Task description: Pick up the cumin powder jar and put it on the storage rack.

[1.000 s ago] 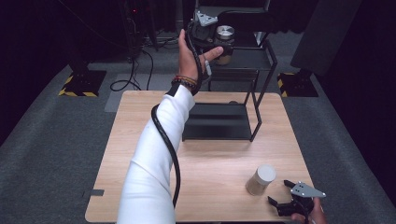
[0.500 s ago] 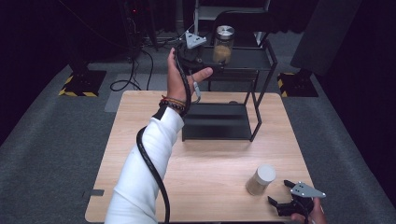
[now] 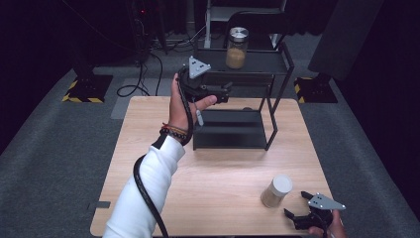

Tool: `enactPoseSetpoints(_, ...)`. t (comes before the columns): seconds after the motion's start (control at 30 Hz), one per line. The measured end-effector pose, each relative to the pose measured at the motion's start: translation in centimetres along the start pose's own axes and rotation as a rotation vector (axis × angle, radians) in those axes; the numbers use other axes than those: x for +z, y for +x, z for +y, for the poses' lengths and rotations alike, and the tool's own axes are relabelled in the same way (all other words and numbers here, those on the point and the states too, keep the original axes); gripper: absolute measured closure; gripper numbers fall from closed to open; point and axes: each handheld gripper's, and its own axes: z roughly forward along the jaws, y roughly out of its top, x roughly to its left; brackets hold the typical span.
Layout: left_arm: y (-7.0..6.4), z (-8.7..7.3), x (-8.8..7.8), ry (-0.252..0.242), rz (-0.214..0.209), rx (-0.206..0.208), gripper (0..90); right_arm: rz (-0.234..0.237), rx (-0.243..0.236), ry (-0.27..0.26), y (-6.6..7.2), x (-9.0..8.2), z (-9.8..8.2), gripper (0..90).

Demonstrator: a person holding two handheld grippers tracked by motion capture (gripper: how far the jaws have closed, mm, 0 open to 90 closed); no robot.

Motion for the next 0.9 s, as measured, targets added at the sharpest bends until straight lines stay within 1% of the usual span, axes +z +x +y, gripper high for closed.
enactPoseSetpoints(0.17, -0.2, -1.8, -0.5, 0.003, -0.023, 0.011, 0.8, -0.001, 0.001, -0.001, 0.0, 0.0, 0.0, 0.0)
enactPoseSetpoints(0.33, -0.5, -3.8, -1.1, -0.006, -0.031, 0.015, 1.0, -0.001, 0.001, -0.001, 0.0, 0.0, 0.0, 0.0)
enactPoseSetpoints(0.4, -0.5, -4.5, -1.2, 0.001, -0.037, 0.015, 1.0, -0.001, 0.000, 0.000, 0.0, 0.0, 0.0, 0.0)
enactPoseSetpoints(0.47, -0.6, -5.1, -1.4, 0.007, -0.033, 0.028, 1.0, 0.000, 0.002, 0.001, 0.0, 0.0, 0.0, 0.0)
enactPoseSetpoints(0.7, -0.5, -7.6, -1.8, 0.023, -0.042, 0.033, 1.2, 0.000, 0.001, 0.000, 0.0, 0.0, 0.0, 0.0)
enactPoseSetpoints(0.8, -0.7, -8.5, -2.0, 0.030, -0.041, 0.062, 1.4, 0.001, 0.000, 0.000, 0.0, 0.0, 0.0, 0.0)
enactPoseSetpoints(0.87, -0.5, -9.3, -2.2, 0.031, -0.060, 0.055, 1.9, 0.001, 0.000, 0.000, 0.0, 0.0, 0.0, 0.0)
enactPoseSetpoints(0.9, -0.5, -9.6, -2.3, 0.033, -0.060, 0.058, 1.9, 0.001, 0.000, 0.000, 0.0, 0.0, 0.0, 0.0)
